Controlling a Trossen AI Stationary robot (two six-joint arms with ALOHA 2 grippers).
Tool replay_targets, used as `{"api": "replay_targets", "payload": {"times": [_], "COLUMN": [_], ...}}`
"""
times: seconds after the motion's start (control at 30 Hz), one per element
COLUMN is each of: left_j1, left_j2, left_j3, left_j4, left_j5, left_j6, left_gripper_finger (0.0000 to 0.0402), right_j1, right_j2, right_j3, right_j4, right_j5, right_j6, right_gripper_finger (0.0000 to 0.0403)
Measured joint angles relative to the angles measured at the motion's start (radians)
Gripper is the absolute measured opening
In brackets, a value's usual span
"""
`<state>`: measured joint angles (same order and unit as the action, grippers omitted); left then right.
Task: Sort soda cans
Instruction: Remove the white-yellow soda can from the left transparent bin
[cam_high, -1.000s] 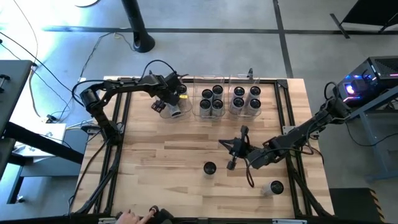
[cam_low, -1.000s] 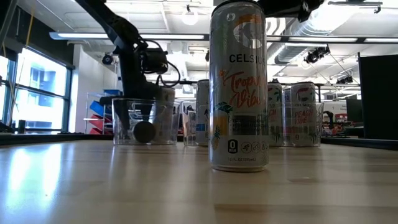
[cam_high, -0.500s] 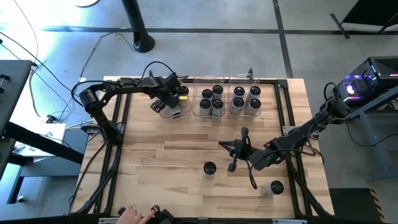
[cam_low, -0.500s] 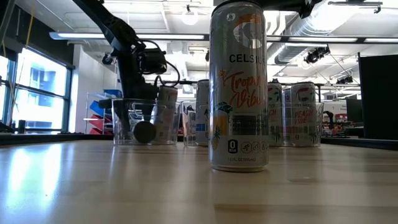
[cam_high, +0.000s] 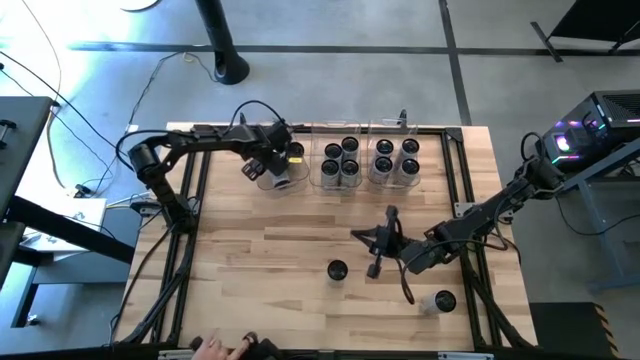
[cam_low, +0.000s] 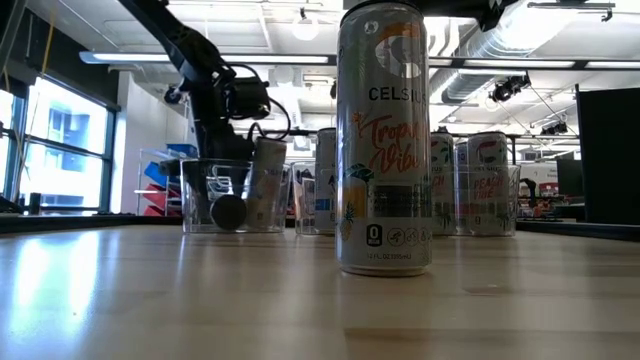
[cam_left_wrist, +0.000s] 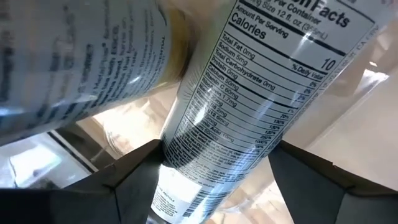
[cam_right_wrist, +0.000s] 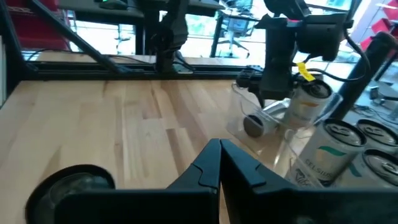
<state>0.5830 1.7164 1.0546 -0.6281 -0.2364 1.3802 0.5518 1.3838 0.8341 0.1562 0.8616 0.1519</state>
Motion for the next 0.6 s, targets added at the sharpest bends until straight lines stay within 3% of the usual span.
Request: {"api": "replay_targets", "payload": {"times": [0.27,0.6], "left_j1": [-0.016,-0.017], "left_j2": [0.000,0.002], "left_j3": [0.000,0.014], "left_j4": [-0.033,-0.074], "left_j5": [-0.032,-0.072], "left_j6": [-0.162,-0.228], "left_gripper_finger": [0.0260,0.0251], "right_j1": [0.000,0.000], "right_j2": [0.000,0.000], "right_j3": [0.000,0.000], "right_j4": [0.000,0.000], "right_j5": [-0.007,-0.008], "right_j6": [-0.001,-0.021], "right_gripper_finger": [0.0000,0.0000]}}
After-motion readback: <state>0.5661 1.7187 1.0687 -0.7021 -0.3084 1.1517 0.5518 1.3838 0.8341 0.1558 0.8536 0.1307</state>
